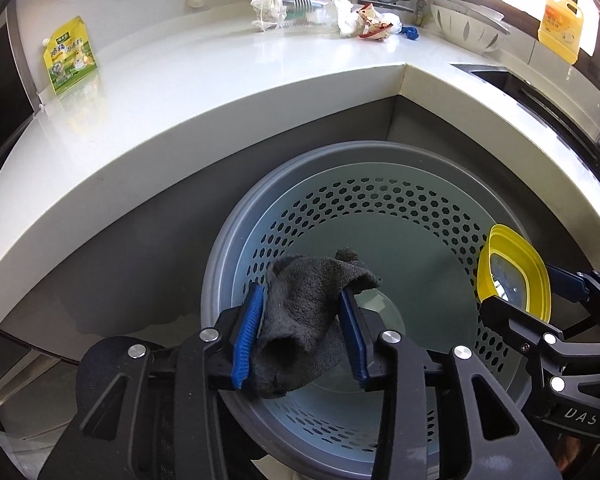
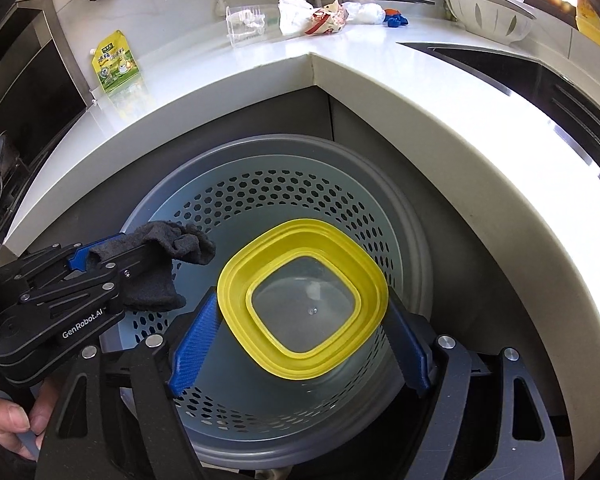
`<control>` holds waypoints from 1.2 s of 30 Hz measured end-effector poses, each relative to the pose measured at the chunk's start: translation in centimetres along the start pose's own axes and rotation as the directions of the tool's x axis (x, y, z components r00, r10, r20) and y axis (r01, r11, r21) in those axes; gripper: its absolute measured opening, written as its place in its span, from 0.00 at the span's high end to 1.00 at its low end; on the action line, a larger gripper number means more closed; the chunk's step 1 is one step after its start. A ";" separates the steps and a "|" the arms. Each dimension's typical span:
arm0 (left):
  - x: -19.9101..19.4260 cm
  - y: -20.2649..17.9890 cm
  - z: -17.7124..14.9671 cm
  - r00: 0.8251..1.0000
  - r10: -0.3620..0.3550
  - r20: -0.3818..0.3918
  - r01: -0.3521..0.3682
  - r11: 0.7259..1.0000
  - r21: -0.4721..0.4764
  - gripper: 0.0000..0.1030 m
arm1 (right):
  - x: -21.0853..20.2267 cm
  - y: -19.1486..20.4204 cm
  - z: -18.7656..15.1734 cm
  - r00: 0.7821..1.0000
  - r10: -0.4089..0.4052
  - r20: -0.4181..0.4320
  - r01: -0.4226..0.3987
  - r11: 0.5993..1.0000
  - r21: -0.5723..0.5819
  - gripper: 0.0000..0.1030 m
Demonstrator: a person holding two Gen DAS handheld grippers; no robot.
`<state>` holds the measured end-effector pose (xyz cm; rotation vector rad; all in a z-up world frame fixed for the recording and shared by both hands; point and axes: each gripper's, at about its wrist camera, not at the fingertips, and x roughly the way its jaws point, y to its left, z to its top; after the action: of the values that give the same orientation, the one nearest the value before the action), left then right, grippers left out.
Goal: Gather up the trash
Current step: 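Carry cloth and yellow lid over the grey bin and open both grippers, then grasp the snack wrapper with the right gripper while the left grasps the clear cup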
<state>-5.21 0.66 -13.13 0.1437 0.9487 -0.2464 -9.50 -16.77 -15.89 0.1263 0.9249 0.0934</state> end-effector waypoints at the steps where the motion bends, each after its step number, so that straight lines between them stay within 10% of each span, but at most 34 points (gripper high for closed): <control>1: -0.2 0.1 0.0 1.000 0.003 0.008 -0.003 1.000 -0.002 0.48 | 0.0 -0.1 0.0 1.000 0.000 0.001 0.000 1.000 0.001 0.26; 36: -2.4 2.7 3.1 0.995 0.022 0.102 -0.014 0.997 -0.079 0.30 | -3.1 0.1 2.8 0.995 0.038 0.094 -0.038 0.999 -0.002 0.23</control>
<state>-3.32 2.89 -9.34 0.0666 0.8533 -0.1975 -9.10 -17.29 -11.69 0.1473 0.8291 0.1222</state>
